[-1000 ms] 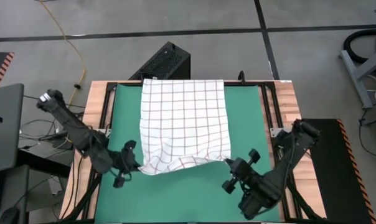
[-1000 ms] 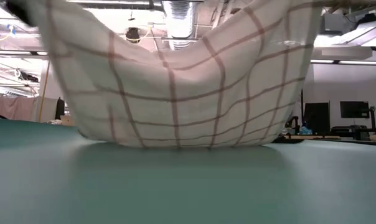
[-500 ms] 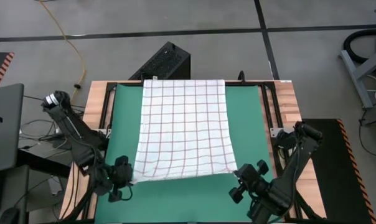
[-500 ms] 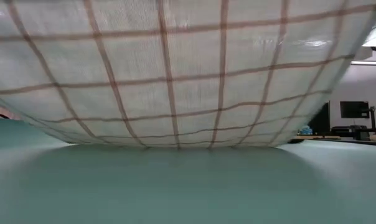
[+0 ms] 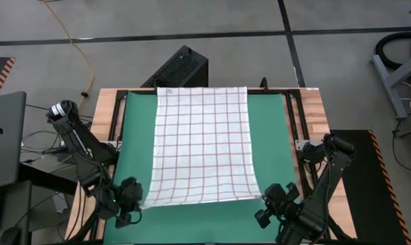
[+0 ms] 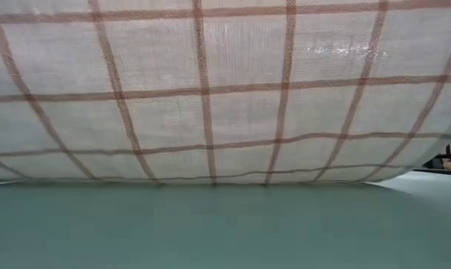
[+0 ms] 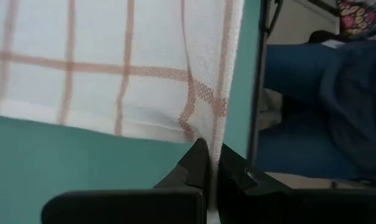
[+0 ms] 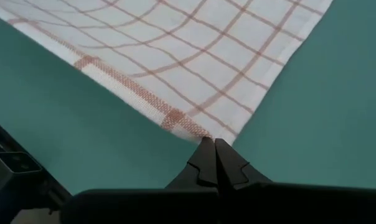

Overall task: Roll towel into tight, uniform cylinder
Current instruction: Fold the white towel

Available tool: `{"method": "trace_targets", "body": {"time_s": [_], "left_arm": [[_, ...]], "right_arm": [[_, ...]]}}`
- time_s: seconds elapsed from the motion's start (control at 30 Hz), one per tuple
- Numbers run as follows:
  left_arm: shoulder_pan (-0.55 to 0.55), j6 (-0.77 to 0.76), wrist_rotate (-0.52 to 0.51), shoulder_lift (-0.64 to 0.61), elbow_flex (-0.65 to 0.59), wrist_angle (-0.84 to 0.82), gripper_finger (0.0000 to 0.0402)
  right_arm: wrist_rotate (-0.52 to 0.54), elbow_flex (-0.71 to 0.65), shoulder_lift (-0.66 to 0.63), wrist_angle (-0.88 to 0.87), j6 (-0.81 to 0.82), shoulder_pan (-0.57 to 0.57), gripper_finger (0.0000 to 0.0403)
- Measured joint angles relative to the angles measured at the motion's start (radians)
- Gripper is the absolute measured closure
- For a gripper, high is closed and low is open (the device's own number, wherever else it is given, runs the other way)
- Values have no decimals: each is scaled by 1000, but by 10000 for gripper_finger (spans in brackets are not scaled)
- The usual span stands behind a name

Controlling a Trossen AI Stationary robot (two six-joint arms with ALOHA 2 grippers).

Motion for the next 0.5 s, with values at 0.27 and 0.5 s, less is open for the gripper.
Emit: {"method": "trace_targets", "body": {"time_s": [0.27,0.5], "left_arm": [[-32,6,13,0,1,124,401],[-69,89,-29,0,34,170,401]], "right_arm": [[-19,0,0,65,-4,11,403],[-15,0,0,89,-4,52,403]]}}
